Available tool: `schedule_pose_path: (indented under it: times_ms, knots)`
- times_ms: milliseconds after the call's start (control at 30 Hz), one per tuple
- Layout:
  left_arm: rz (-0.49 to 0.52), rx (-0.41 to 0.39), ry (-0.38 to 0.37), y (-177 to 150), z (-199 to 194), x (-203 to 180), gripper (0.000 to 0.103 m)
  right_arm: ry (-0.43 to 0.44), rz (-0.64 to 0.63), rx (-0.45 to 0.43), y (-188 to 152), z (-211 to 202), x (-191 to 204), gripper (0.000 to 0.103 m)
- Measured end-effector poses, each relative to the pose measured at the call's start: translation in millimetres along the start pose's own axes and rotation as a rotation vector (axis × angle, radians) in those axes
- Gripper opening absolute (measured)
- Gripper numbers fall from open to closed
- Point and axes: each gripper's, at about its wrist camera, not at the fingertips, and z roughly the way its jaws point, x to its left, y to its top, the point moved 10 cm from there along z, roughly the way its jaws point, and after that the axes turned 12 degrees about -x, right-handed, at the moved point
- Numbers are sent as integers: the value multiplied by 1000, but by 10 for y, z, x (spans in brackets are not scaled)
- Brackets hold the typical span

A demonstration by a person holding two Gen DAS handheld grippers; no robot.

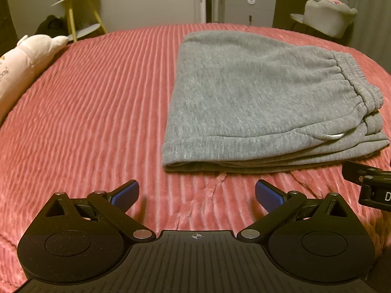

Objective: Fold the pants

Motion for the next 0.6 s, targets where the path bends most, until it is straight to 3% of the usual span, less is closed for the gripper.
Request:
schedule_pose_path:
  times_ms: [600]
  knots:
    - [1,-1,-5,3,-2,-14,103,3,6,-2,5,-6,1,99]
